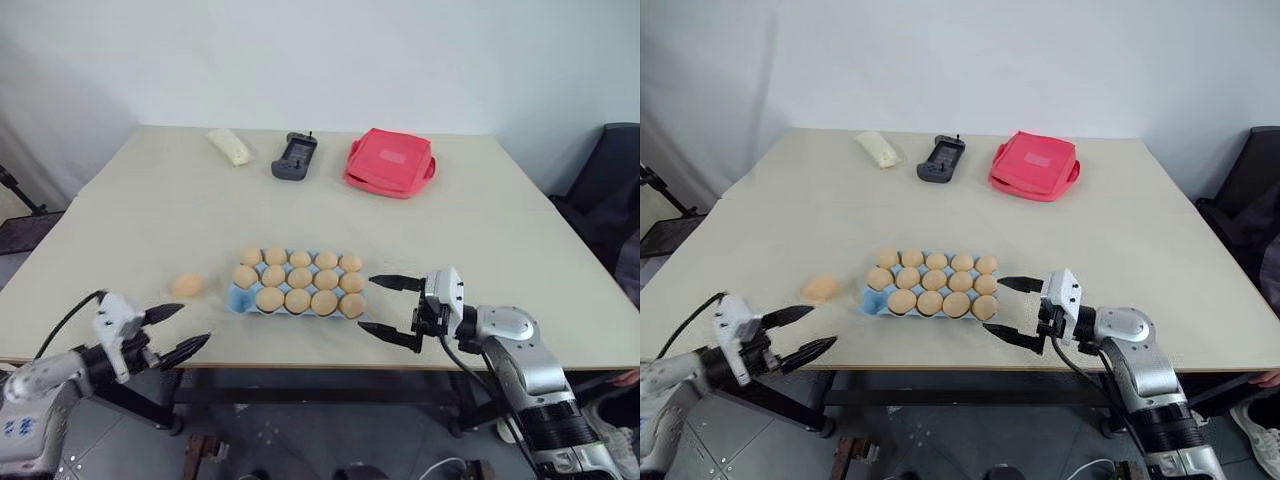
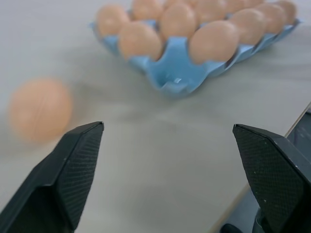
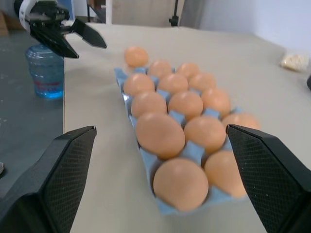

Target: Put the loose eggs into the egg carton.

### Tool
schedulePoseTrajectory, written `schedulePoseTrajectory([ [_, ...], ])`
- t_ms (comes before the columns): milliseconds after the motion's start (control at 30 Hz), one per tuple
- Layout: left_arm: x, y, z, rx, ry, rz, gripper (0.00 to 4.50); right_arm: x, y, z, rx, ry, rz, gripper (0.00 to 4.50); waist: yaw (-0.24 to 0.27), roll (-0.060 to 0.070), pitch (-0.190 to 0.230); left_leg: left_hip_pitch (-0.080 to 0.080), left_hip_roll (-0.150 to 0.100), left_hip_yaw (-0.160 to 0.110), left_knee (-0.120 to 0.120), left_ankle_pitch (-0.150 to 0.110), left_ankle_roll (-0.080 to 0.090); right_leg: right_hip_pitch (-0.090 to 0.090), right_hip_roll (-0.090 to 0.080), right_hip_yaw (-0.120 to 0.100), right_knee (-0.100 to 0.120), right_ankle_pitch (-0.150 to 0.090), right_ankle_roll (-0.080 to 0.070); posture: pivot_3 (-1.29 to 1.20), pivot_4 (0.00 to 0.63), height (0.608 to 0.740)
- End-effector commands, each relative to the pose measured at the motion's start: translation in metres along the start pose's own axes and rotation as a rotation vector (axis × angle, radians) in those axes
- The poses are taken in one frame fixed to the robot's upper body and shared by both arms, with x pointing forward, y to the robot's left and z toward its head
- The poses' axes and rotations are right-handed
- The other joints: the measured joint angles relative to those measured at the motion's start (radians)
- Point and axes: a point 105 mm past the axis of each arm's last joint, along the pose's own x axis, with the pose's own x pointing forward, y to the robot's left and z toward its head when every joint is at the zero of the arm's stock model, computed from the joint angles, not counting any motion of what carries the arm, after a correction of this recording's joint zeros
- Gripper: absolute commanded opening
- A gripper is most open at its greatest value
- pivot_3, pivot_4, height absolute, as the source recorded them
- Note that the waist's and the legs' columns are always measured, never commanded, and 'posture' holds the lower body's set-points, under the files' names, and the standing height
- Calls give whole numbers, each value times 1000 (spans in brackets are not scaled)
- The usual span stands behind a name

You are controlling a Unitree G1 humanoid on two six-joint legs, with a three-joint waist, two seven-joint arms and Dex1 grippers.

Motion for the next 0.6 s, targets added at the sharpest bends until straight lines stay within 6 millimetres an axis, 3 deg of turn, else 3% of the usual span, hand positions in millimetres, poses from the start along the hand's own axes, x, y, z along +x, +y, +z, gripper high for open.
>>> schedulePoseTrajectory([
  [33,-24,7,1,6,-41,133,4481,4,2,12,-19,-70,35,4500,-4,0,0,0,0,0,0,0,0,0,0,0,0,0,0,0,150,740],
  [167,-44,16,-15,-22,-31,281,4481,10,11,15,-5,-90,93,4500,-5,0,0,0,0,-2,0,0,0,0,0,-1,-1,-3,-5,0,150,740],
  [267,-48,17,-20,-38,-35,319,4481,13,14,15,-1,-88,106,4500,-9,0,0,0,-1,-3,1,0,0,2,-1,-1,-1,-5,-9,0,150,740],
  [433,-30,25,-6,-11,-102,338,4481,14,13,11,-3,-66,99,4500,-6,-1,0,0,-2,-3,1,-1,1,3,-2,-2,-3,-5,-9,0,150,740],
  [600,3,39,18,44,-167,319,4481,15,11,11,-7,-54,99,4500,-5,-1,0,1,-2,-3,0,-1,1,6,-2,-3,-5,-4,-9,0,150,740],
])
